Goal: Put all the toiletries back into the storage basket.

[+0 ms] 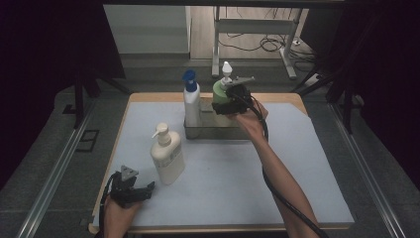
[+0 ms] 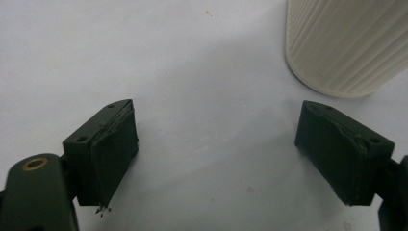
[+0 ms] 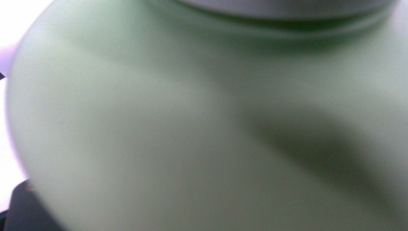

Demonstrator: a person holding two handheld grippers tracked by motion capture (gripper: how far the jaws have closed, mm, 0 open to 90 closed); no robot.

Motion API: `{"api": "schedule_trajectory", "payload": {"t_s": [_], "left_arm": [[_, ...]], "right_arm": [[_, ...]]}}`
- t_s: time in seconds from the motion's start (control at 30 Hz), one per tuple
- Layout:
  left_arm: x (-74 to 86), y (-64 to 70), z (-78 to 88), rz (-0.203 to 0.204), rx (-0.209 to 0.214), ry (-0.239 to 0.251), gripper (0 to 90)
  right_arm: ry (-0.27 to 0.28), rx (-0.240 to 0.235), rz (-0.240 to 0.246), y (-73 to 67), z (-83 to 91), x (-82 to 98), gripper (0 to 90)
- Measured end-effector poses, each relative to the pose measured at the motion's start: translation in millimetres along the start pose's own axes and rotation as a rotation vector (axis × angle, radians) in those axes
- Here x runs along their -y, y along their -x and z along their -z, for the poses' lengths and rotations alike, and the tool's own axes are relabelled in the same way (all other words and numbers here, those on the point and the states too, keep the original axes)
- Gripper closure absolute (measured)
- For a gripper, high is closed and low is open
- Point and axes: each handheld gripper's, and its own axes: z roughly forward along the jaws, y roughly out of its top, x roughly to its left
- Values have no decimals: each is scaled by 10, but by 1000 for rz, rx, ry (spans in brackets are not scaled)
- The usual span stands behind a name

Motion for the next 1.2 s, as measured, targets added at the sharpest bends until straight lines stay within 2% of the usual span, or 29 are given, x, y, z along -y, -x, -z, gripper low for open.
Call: {"api": "schedule_trajectory", "payload": {"t_s": [0.8, 1.2], "left_arm": [[0, 1, 0, 1, 0, 0, 145], [0, 2, 0, 1, -1, 1, 145]], "right_arm": [[-60, -6, -7, 35, -204, 259, 122], [-64, -15, -21, 58, -264, 319, 117]]}}
